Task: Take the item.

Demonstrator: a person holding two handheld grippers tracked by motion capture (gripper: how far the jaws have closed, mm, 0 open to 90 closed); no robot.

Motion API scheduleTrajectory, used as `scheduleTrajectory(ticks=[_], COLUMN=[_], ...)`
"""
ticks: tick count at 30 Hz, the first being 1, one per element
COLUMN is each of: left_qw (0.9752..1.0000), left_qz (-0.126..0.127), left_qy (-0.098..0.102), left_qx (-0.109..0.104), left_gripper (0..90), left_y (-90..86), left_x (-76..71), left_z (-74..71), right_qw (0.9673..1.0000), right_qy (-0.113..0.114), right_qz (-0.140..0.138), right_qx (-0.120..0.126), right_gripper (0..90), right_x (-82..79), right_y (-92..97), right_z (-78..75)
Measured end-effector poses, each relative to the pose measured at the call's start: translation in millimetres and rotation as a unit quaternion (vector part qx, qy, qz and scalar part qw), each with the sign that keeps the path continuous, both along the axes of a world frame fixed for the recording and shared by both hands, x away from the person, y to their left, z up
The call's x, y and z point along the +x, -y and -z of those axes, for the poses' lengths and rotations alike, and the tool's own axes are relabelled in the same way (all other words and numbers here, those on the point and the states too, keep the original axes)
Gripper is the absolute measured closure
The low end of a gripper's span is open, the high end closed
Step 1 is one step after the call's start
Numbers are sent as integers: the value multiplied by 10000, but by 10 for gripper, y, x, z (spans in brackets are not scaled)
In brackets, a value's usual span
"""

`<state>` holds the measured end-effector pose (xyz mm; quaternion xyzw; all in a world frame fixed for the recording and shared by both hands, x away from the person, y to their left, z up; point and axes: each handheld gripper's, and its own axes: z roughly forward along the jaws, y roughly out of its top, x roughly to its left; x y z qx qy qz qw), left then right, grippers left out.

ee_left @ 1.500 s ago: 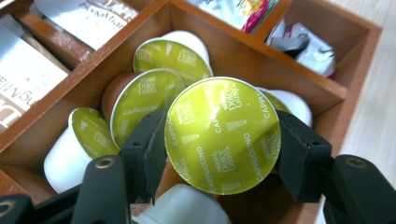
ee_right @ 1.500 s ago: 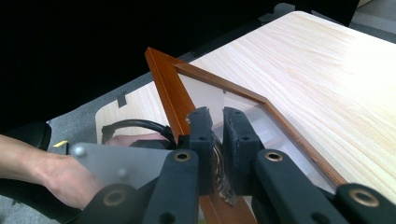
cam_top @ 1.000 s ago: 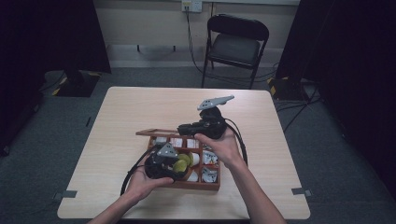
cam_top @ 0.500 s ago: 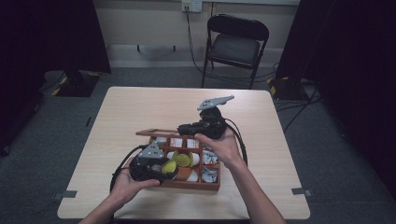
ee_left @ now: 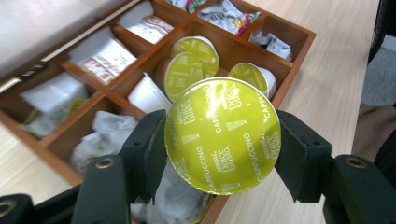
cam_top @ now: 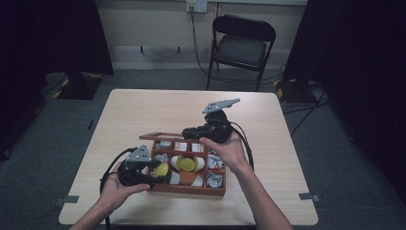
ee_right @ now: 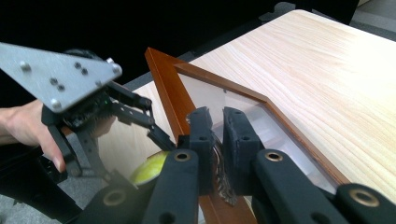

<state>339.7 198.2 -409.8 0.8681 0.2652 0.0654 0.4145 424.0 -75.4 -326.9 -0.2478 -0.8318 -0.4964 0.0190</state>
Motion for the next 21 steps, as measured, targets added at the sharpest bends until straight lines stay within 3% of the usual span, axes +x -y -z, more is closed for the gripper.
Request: scheduleTrajectory(ticks=[3, 5, 15, 21], left_qw=[10000, 9996, 9967, 9955], left_qz=[-62, -167, -754, -912], left_qy=[15, -35, -15, 24], left_qx=[-70, -224, -291, -244], left_gripper=[396, 396, 395, 396], left_y=[-70, -134, -493, -585], left_x=[-7, -19, 90, 137], left_z=[-1, 21, 55, 45], right_qw=[10000, 10000, 10000, 10000], right_qy=[5, 5, 11, 6], right_qz=[0, 1, -4, -3], right_qx=[-1, 0, -2, -2], right_gripper=[826, 826, 826, 826], right_x=[-1, -2, -9, -8], right_y=[0, -1, -1, -2], right_z=[1, 2, 5, 5])
